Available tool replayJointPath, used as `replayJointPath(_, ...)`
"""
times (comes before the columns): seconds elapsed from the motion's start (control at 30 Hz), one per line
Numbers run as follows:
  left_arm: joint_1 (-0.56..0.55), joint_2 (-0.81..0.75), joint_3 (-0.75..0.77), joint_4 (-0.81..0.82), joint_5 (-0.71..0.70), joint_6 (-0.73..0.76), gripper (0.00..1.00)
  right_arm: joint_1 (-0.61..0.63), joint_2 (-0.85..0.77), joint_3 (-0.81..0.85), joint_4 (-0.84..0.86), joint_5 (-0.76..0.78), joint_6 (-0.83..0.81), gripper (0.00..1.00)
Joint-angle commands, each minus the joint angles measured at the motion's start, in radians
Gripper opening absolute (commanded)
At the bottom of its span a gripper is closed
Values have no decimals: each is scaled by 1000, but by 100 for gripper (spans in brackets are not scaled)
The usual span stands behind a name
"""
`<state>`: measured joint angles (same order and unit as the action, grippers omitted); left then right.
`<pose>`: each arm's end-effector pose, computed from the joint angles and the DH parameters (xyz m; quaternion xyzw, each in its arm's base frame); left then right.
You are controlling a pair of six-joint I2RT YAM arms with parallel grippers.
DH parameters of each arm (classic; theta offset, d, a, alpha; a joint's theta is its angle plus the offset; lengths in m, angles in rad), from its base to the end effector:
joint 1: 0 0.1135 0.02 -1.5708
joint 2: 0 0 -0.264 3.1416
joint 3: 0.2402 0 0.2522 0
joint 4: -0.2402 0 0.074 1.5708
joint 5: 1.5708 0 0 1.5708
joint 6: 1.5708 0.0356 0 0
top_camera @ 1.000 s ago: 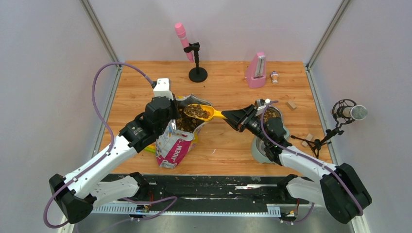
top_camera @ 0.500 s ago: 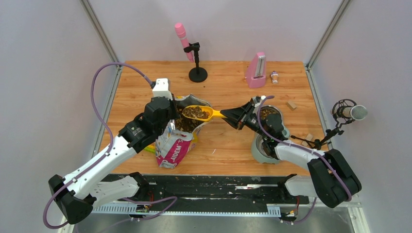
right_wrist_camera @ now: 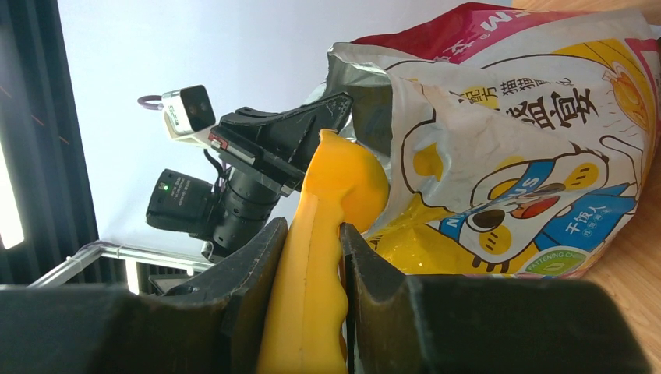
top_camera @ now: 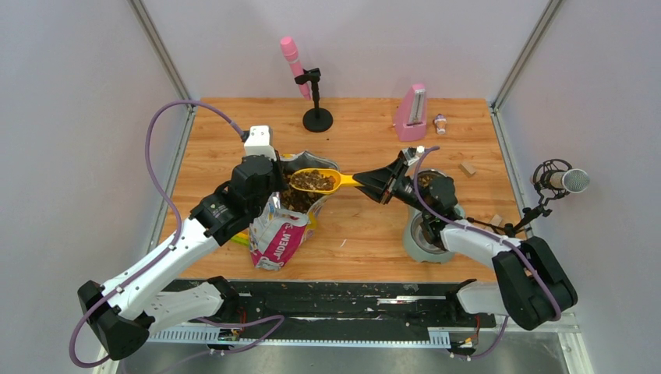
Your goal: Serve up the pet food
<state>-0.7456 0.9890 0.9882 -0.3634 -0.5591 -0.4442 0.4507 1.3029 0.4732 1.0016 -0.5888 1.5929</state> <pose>0.1724 -0.1335 0.3568 -0.0359 0.8060 -0.1174 0.5790 0.2271 0.1318 0.2456 0.1462 0.6383 0.7222 0.2228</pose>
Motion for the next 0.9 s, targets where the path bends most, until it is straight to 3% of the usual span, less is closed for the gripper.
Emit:
replayJointPath(0.0,-3,-37,50,83,-29,-13,0,-19,-63,8,40,-10,6,0)
replayJointPath(0.33,-3,-39,47,78,-32,-17,0,-72,-197,-29,-30,33,-8,0)
replayJointPath(0.53,-3,-35,42,88,-17,-11,0,-146,-357,-69,-151,78,-31,0)
replayJointPath(0.87,-3,-42,41,88,-17,-3,0,-277,-689,-93,-523,279,-122,0)
